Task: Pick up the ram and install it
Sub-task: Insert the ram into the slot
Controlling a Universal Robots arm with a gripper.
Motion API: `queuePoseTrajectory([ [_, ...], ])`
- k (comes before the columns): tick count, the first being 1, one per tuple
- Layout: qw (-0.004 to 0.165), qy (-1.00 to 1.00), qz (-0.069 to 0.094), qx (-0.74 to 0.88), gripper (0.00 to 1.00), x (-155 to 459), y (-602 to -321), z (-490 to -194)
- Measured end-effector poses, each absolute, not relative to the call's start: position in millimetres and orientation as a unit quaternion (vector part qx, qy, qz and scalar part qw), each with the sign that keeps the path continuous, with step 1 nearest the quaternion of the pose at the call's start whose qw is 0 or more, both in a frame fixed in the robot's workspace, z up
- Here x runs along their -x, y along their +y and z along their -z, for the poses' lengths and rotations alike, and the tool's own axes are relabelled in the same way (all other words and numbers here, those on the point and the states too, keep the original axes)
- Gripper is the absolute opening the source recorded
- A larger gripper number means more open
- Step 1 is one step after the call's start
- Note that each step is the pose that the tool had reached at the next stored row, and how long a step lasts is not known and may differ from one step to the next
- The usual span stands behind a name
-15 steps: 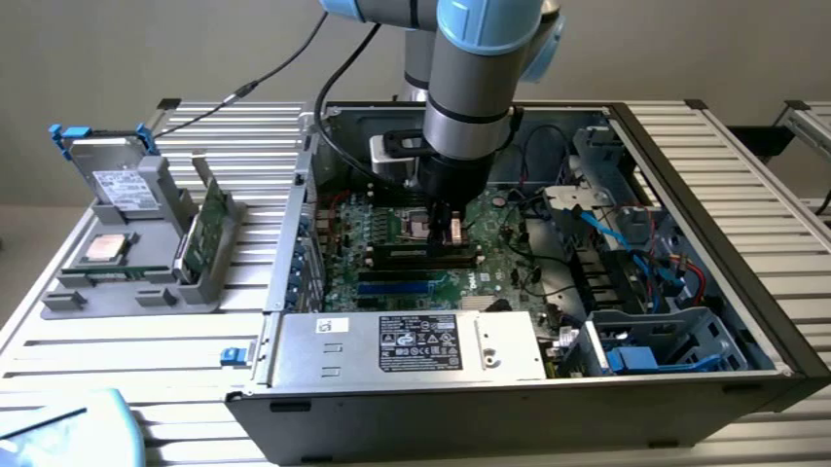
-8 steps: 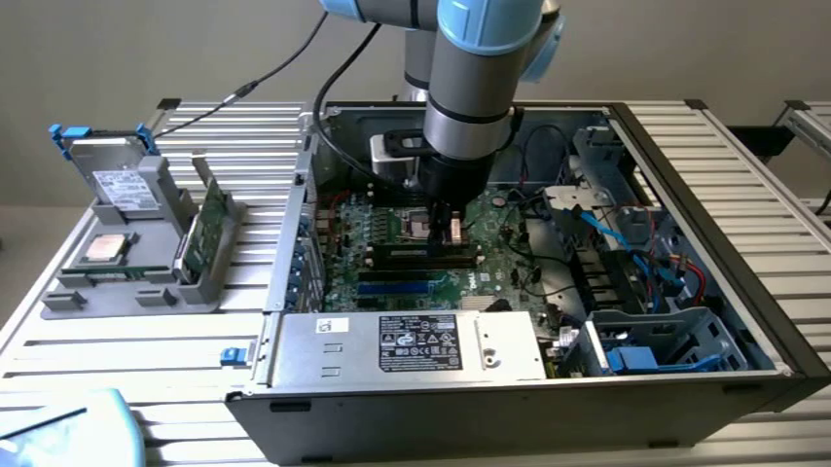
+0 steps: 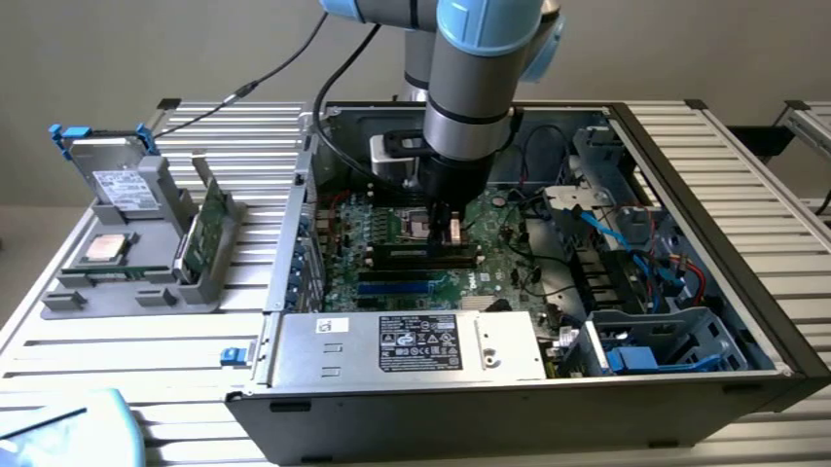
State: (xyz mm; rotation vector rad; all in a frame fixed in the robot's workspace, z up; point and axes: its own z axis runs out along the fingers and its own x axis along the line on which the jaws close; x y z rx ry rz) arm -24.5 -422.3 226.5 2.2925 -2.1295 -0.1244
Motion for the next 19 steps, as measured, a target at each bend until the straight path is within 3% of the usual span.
queuePoseTrajectory([
  [19, 0.005, -0.68, 0.04, -0.732, 0.14, 23.0, -424.4, -225.8],
])
